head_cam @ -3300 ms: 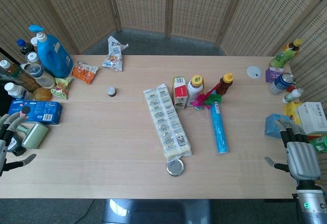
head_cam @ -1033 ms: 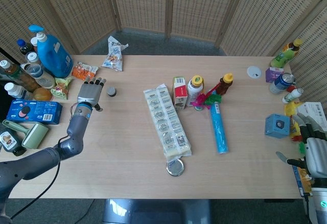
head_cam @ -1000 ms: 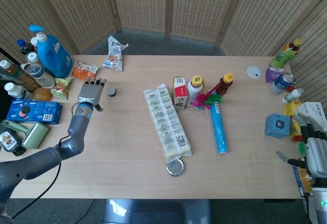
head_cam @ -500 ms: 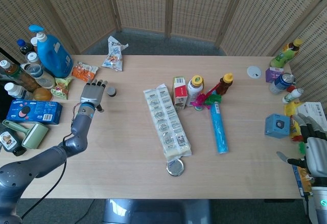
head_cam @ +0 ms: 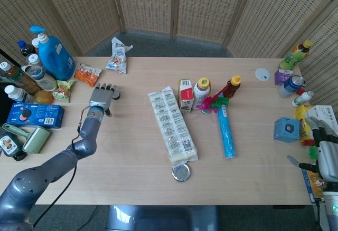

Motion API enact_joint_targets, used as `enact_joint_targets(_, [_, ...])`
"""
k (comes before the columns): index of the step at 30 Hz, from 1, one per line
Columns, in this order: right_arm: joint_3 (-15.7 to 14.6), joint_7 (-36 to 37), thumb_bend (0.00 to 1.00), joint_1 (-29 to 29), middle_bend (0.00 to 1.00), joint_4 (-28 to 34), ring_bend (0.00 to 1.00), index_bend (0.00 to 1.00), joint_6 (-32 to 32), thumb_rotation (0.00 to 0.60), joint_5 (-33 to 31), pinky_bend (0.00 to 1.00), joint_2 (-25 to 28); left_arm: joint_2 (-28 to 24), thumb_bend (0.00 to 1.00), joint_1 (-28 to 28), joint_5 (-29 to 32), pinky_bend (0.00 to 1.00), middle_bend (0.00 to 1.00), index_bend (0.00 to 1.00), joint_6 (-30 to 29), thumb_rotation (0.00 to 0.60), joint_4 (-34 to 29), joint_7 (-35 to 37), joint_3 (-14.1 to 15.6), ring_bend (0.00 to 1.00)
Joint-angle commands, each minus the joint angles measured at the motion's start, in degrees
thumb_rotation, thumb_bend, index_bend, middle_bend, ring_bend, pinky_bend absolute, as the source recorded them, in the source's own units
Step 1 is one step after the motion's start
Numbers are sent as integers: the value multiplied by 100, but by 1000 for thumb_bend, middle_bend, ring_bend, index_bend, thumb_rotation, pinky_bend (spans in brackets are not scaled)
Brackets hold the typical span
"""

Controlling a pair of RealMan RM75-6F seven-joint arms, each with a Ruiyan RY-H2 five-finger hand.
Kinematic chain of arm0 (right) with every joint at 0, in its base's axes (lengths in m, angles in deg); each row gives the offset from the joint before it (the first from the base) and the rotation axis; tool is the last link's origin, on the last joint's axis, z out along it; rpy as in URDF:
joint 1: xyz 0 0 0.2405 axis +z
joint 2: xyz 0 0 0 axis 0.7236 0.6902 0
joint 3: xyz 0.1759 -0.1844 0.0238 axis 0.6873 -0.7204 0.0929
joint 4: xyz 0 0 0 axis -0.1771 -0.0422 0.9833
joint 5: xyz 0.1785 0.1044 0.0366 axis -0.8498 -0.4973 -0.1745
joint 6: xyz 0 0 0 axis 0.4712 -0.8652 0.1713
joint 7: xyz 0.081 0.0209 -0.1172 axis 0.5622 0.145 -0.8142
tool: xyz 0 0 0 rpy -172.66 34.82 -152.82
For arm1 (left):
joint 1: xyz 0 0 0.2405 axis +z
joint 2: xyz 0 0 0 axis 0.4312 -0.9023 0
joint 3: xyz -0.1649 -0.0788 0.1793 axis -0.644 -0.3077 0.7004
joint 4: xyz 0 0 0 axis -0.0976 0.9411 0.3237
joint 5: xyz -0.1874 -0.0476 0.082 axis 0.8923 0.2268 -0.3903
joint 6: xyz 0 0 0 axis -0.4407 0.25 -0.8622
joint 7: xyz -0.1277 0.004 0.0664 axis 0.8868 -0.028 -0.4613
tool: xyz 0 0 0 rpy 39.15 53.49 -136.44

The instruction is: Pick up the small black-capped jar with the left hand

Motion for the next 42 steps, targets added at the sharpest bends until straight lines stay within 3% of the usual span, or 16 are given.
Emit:
enact_joint_targets(1, [1, 7, 0, -3, 0, 1, 0, 0, 3, 600, -10, 0, 1, 157, 0, -6, -78, 0, 0, 71, 147, 600, 206, 82, -9, 0])
enact_joint_targets(8, [4, 9, 0, -16, 0, 8, 0, 0, -28, 600, 4, 0, 1, 199, 0, 32, -358, 0, 0, 72, 277, 600, 241, 345, -71, 0])
enact_joint_targets(16, [-24, -31, 0, -42, 0, 78, 0, 0, -100, 600, 110, 0, 4, -341, 0, 214, -671, 2, 0, 74, -9, 600, -743, 589, -44, 0])
enact_joint_targets(26, [-25, 20, 0, -59, 0, 88, 0, 0, -116, 600, 128, 0, 29, -699, 0, 217, -404, 5, 0, 75, -315, 600, -1421, 493, 98, 0])
enact_joint_targets(32, [-28, 24, 0, -47, 0, 77, 0, 0, -79, 600, 115, 0, 28, -564, 0, 76, -257, 5, 0, 74, -315, 600, -1128, 463, 74, 0])
enact_joint_targets(42, [-4, 4, 0, -51, 0, 64, 0, 0, -75, 600, 33, 0, 26, 140, 0, -217, 164, 3, 0, 76, 269, 600, 110, 346, 26, 0])
